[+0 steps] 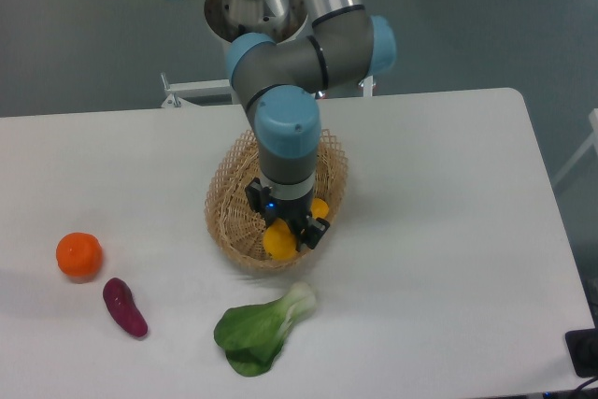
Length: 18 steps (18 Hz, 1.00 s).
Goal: Pick up the mango from the basket
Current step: 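Lift the held mango up and out of the basket, moving it beside the basket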
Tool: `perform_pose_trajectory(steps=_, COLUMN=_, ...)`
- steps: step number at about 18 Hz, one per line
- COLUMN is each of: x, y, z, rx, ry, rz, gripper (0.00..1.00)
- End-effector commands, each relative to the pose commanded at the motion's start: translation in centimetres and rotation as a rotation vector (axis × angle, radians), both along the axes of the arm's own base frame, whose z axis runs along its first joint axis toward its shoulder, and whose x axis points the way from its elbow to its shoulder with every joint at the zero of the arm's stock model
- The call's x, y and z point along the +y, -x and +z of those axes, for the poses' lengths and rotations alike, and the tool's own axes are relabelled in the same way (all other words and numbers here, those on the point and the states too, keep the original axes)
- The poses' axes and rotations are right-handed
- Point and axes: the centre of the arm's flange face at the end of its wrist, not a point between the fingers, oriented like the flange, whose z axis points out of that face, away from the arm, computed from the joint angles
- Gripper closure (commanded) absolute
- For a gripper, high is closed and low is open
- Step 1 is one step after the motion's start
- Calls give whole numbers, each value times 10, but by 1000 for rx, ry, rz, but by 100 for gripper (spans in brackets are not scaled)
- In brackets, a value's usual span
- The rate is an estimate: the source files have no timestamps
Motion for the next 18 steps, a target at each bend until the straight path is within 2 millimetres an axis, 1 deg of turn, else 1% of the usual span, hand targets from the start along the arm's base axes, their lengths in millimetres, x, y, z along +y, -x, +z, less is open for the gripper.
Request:
perform_pose_trajectory(steps=3, x=-8, y=23, z=11, rx=26, ry=-13, rz=-13, gripper=51)
perform_pose_trajectory(steps=8, x=-26, y=51, z=13, rx=51, ry=-2, rz=-16, gripper=50)
perform_pose_trajectory(steps=9, x=-26, y=55, z=15, rx=57, ry=-5, rz=-15, gripper=50)
perform_pose_trajectory(steps=11, x=-29, y=68, z=14, rx=68, ry=-5, rz=0, gripper=50)
perform_pose_trajectory(steps=14, x=-30, y=77, z=10, rx=79, ry=4, rz=1, gripper=50)
perform_pose_trajectory(steps=16, x=-31, y=90, z=9, rx=84, ry=7, rz=-3, gripper=50)
perform_pose_trajectory(steps=18, x=-28, y=98, z=8, rx=93, ry=12, rz=-5, gripper=49)
